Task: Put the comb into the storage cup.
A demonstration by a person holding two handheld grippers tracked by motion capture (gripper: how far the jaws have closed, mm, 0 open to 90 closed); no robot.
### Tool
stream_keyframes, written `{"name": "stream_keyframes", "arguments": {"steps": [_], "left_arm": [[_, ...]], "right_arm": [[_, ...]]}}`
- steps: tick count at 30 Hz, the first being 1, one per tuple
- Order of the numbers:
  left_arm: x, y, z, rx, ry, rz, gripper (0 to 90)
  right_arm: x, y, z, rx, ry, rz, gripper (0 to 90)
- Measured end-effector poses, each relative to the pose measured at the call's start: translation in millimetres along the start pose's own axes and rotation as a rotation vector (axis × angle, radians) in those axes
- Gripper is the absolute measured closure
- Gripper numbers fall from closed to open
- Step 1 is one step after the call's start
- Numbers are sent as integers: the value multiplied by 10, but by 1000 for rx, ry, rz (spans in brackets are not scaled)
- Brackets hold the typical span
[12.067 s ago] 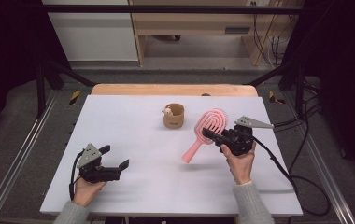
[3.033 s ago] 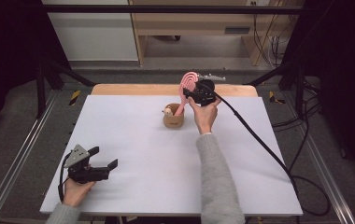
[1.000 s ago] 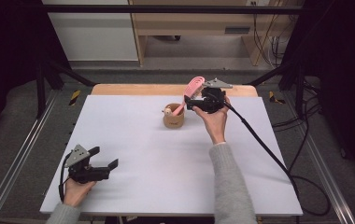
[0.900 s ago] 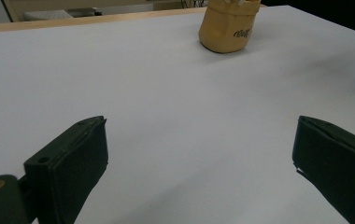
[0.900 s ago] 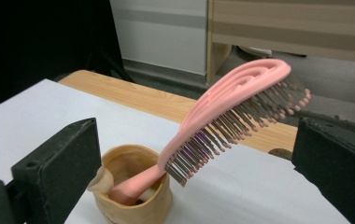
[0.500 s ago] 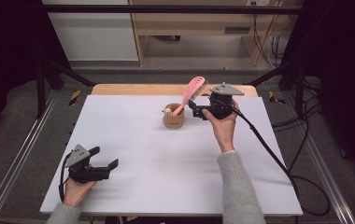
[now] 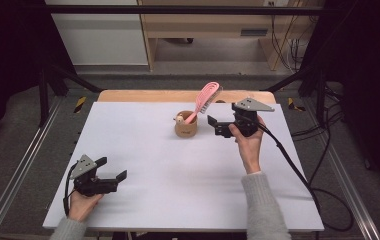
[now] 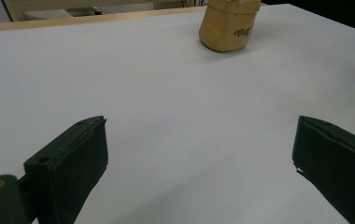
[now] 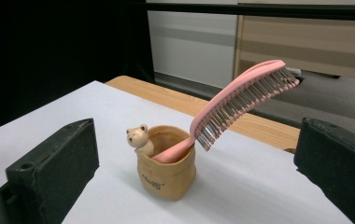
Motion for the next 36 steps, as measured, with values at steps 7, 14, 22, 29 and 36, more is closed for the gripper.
{"name": "stream_keyframes", "arguments": {"steps": [7,14,22,29,36], "left_arm": [[9,-9,1,-3,-5,1,35],[13,-13,4,-5,-9,2,35],[17,-14,4,-6,-11,1,36],[21,-20,8,-10,-16,2,35],[22,-16,6,-8,-16,1,35]], "right_arm": [[4,169,102,6,10,-20,3],[-13,300,224,8,6,-57,4],[-14,421,377,18,-2,-73,3],[-12,503,545,10,-6,-93,3],[19,580,715,-6,-11,-105,3]]}}
Point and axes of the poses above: each handheld gripper's, and its own axes: y roughly backward along the jaws, z roughly out of its underside, x roughly to its right, the point moved 5 cm from there along -y, roughly forward along the jaws, and after that the axes turned 4 degrees about -z, right-handed, at the moved point
